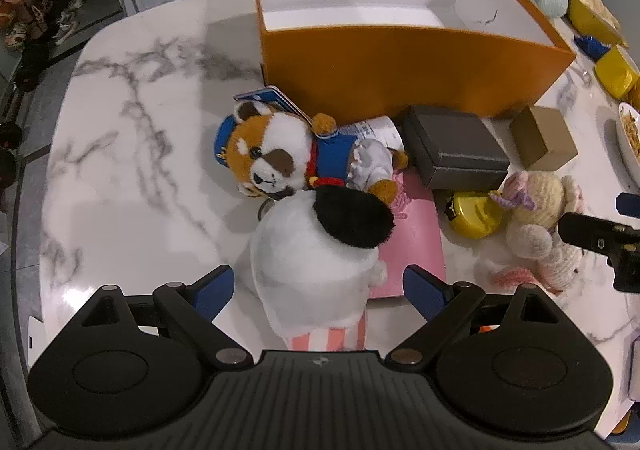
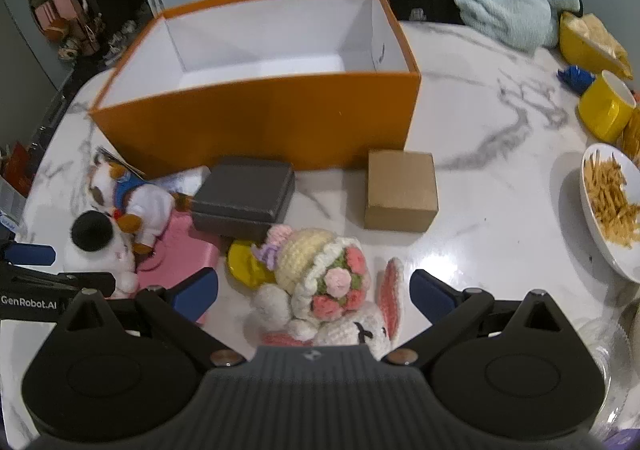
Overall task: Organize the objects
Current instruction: 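Reach the left tool to the white plush while the right tool reaches the crocheted bunny, then grasp the white plush with the left tool while the right tool grasps the crocheted bunny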
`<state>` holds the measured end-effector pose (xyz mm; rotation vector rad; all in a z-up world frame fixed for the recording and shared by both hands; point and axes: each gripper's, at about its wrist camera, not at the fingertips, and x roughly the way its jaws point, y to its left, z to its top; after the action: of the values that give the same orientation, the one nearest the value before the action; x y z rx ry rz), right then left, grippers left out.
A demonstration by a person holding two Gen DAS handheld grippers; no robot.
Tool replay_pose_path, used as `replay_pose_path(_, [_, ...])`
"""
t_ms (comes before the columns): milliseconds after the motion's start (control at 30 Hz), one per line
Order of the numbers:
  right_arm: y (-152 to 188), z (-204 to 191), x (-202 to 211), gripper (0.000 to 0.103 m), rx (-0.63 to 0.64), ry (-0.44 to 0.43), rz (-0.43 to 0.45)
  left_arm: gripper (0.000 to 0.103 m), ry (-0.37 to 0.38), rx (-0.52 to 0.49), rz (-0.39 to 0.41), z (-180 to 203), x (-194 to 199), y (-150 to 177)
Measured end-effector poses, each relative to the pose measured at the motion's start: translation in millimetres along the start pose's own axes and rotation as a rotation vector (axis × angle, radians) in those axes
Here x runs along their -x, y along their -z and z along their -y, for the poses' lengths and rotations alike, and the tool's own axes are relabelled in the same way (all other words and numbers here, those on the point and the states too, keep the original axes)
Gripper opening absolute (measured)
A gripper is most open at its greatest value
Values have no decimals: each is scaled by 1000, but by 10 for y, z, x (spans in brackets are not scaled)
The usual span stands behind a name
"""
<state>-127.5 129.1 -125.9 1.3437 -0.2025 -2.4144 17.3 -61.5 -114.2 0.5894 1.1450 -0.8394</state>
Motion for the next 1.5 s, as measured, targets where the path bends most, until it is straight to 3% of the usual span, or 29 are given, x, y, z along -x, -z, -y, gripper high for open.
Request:
replay_pose_path(67, [2, 5, -64, 100, 3, -10, -1, 103, -1, -14, -10, 6, -65, 0])
replay_pose_path(167, [-18, -37, -179, 86, 41, -5, -10, 101, 9, -28, -29, 9, -145, 10])
replay_pose_path(200, [-24, -52, -219, 83, 36, 9, -10, 96, 42, -115, -39, 9, -168, 16])
replay_pose_path(367, [-29, -60, -399, 79, 28, 15, -45, 93, 55, -165, -49, -5, -224, 41])
replay_pose_path(733, [-24, -33, -614, 79, -50, 35, -80, 88, 84, -250, -92, -9, -350, 59])
replay_pose_path(1133, [-46, 0, -613, 71, -103, 43, -55, 76, 148, -270, -53, -111, -325, 159])
replay_pose_path(1500, [-7, 23, -498, 64, -133, 52, -45, 75, 195, -289, -16, -274, -230, 193])
